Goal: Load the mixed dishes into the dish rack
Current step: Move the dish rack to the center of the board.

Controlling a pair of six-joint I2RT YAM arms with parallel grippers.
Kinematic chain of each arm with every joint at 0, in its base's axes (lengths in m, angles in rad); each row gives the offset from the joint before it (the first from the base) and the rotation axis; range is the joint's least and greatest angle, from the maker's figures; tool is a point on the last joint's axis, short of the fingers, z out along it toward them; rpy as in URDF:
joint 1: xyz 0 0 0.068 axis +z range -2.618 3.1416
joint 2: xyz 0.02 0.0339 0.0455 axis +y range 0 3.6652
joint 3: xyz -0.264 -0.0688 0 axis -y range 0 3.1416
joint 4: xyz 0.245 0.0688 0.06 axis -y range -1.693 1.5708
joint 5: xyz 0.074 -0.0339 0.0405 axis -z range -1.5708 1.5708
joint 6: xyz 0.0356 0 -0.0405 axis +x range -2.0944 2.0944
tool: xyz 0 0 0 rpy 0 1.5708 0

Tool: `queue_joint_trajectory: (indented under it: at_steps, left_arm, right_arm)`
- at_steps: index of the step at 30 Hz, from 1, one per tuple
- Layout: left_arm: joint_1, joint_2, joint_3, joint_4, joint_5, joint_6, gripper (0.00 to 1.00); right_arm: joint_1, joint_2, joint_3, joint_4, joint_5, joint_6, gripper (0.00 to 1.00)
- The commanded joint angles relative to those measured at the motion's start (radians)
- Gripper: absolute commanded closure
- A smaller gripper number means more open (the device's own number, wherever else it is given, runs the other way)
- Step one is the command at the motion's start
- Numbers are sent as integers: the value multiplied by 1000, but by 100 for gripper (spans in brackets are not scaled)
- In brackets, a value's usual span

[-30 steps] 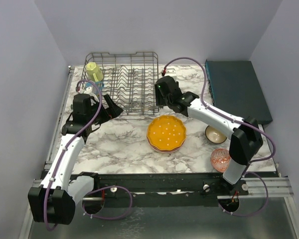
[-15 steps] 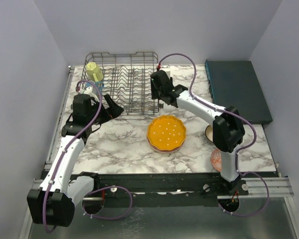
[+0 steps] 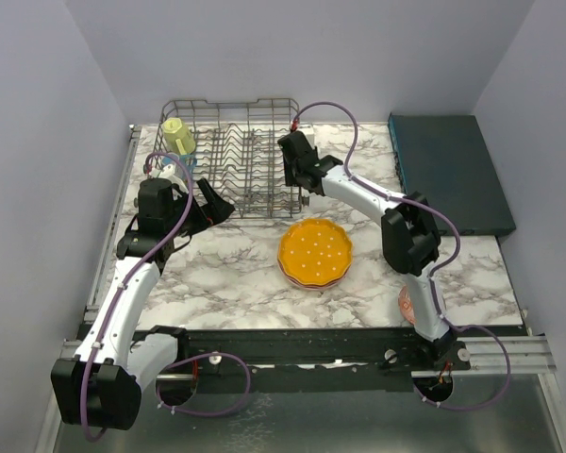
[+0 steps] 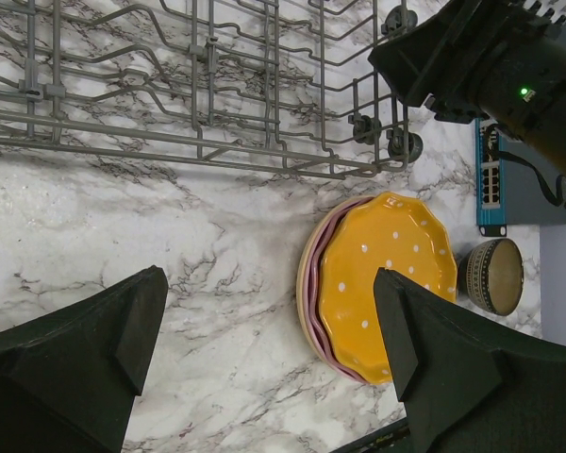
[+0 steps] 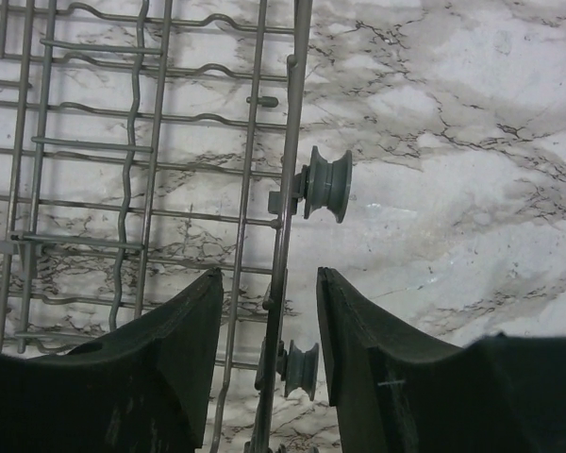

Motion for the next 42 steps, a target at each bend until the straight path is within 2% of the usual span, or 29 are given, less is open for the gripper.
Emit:
queue_joint_trajectory:
  at_steps: [1, 14, 18, 27, 31, 42]
  left_arm:
    - [-2, -5, -7, 19, 9, 1, 1]
    - [-3, 3, -5, 19, 10, 0, 1]
    - [-3, 5, -5, 20, 11, 0, 1]
    - [-2, 3, -6, 18, 7, 3, 1]
    - [-3, 4, -7, 17, 5, 3, 1]
    - [-3, 6, -8, 17, -2, 5, 1]
  right_arm:
    - [-7, 53, 52, -49, -13, -17, 52]
    - [-11, 76, 58, -54, -7, -41, 81]
    - [-19, 72, 51, -52, -6, -38, 98]
    - [-63, 25, -30, -10, 1, -25, 99]
    - [-107, -42, -130, 29, -3, -10, 99]
    - [-179, -121, -261, 68, -25, 11, 100]
